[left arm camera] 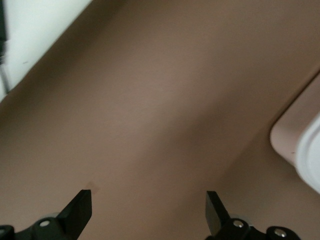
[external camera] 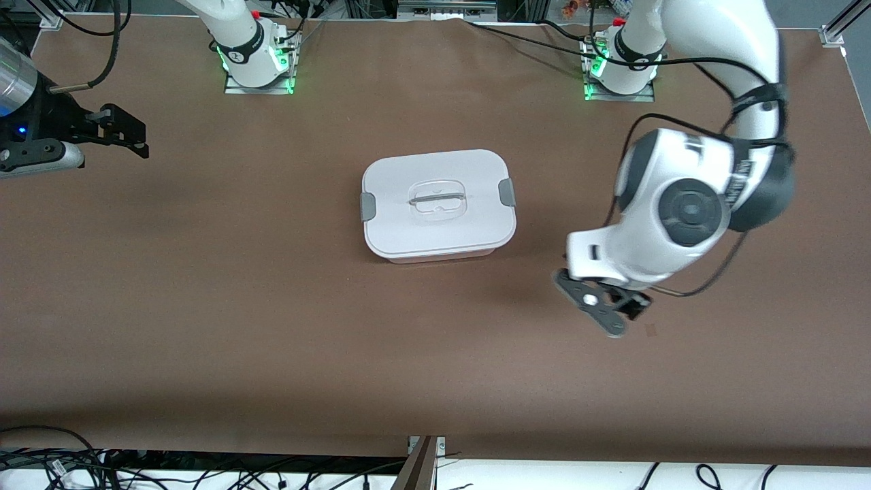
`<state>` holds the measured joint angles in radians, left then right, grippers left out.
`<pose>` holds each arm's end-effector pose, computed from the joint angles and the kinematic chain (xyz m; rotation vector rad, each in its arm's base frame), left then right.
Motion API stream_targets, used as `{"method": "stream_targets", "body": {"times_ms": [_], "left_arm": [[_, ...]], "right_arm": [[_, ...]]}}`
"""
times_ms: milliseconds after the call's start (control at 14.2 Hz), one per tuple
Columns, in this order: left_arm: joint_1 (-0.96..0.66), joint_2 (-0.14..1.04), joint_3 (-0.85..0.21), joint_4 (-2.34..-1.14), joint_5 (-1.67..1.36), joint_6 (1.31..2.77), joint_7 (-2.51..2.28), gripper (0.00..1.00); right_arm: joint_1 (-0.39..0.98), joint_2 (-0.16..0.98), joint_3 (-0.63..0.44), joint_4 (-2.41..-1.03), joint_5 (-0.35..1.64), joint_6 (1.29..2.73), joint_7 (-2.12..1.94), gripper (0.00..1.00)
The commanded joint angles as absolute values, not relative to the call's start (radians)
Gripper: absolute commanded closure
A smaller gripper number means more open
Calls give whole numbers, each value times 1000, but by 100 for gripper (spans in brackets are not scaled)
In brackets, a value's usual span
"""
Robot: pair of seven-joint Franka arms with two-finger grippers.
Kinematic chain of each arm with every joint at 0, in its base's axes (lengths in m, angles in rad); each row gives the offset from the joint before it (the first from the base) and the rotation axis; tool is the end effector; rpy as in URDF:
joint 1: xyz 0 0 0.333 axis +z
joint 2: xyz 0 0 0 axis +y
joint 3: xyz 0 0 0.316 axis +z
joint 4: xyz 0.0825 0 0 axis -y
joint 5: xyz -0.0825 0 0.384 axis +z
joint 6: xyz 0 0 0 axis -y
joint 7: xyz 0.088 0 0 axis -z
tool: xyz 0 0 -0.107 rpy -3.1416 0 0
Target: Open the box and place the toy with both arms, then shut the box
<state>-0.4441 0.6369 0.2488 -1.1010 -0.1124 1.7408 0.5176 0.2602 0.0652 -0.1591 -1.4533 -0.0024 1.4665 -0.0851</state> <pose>0.7049 -0.2040 0.4574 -2.8912 1.1273 -0.0216 0.5610 0.0599 0.6344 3.1139 0.2906 -0.0799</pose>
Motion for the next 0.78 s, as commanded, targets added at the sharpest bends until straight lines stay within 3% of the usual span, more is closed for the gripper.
{"method": "stream_targets", "body": {"times_ms": [0, 424, 707], "left_arm": [[-350, 546, 249, -1136, -123, 1720, 508, 0], [-161, 249, 216, -1400, -120, 1675, 284, 0], [-89, 167, 141, -1416, -14, 1497, 163, 0]], "right_arm": [[255, 72, -153, -1433, 9, 1462, -75, 0], [255, 72, -153, -1433, 8, 1462, -77, 0], [249, 72, -153, -1433, 8, 1463, -77, 0]]}}
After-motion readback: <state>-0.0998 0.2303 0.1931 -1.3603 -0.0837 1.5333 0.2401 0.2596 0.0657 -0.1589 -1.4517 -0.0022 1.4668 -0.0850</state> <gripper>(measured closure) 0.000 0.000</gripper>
